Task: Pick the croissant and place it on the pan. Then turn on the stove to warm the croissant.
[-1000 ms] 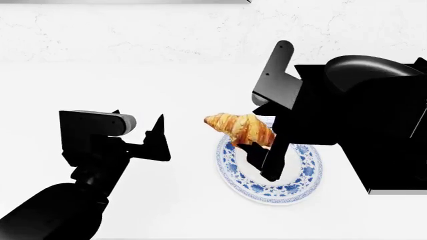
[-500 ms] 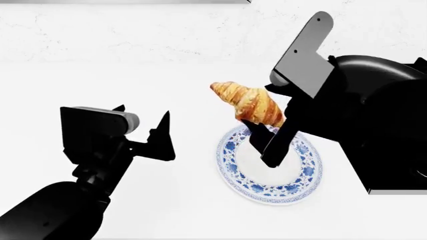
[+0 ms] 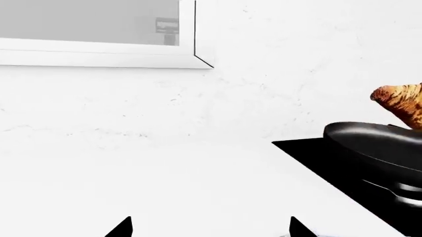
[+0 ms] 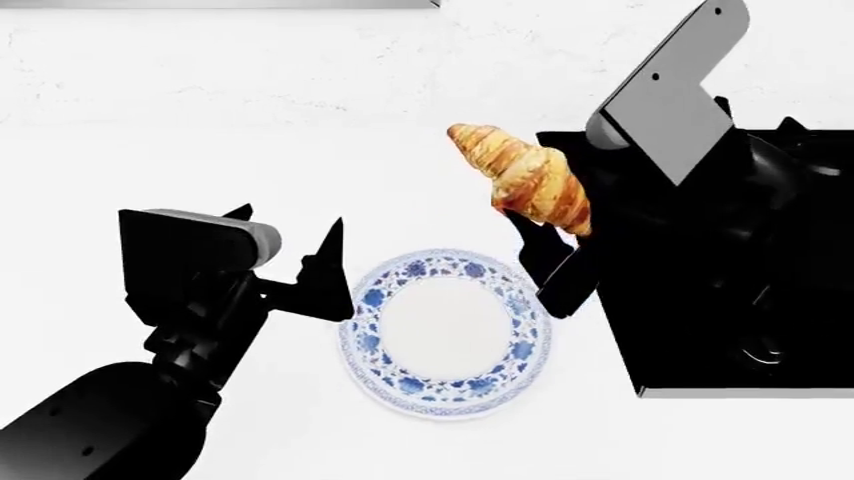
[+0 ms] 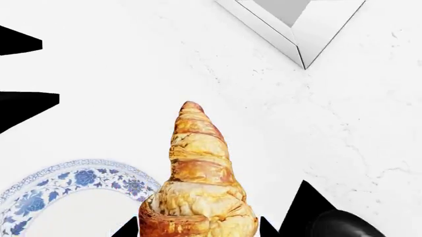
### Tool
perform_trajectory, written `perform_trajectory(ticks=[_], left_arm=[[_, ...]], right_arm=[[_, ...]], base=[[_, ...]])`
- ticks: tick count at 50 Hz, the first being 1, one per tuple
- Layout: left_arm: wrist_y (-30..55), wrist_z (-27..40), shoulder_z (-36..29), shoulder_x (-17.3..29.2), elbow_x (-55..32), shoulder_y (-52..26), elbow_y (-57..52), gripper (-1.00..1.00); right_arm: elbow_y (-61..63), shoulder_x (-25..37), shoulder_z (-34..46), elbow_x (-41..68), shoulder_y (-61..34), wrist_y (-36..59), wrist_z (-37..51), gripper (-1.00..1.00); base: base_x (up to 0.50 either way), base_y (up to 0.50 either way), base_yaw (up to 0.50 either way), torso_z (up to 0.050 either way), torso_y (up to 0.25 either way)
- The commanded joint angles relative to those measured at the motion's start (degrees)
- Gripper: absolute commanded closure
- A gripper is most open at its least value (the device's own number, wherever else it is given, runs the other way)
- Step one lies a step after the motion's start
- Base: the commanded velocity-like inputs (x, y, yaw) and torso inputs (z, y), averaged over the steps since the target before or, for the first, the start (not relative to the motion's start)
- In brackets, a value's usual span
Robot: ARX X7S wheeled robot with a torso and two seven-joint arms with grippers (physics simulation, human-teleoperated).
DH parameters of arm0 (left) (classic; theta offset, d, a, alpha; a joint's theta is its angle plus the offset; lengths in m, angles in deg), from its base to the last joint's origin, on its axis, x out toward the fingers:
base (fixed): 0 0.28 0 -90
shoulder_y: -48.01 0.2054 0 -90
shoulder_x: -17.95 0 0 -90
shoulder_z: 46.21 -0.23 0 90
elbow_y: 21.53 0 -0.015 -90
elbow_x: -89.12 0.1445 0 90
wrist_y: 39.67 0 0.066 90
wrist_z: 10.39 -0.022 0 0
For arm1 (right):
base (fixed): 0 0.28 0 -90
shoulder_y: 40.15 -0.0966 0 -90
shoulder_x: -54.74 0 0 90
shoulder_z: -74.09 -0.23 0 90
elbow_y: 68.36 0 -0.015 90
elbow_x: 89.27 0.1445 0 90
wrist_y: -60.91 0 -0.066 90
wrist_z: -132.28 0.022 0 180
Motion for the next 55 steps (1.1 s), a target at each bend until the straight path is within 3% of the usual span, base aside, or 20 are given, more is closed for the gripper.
perform_trajectory(ticks=[1,35,55], left_arm=[[0.1,0.4,-0.1,0.2,-0.4,-0.2,-0.3,-1.00],[-0.7,0.5,0.4,1.4,-1.6,1.0,-2.2,-1.00],[-1.7,0.3,0.6,1.6,-1.7,1.4,-1.3,-1.00]], right_arm=[[0.9,0.9,-1.0,-0.5,0.0,-0.3,1.0,1.00],[2.8,1.1,-1.8,5.0,-1.8,1.8,6.5,1.00],[2.6,-0.1,0.3,2.9,-2.5,3.5,7.8,1.00]], base=[[0.06,-0.50,0.00,0.000,0.000],[0.05,-0.49,0.00,0.000,0.000],[0.01,-0.02,0.00,0.000,0.001]])
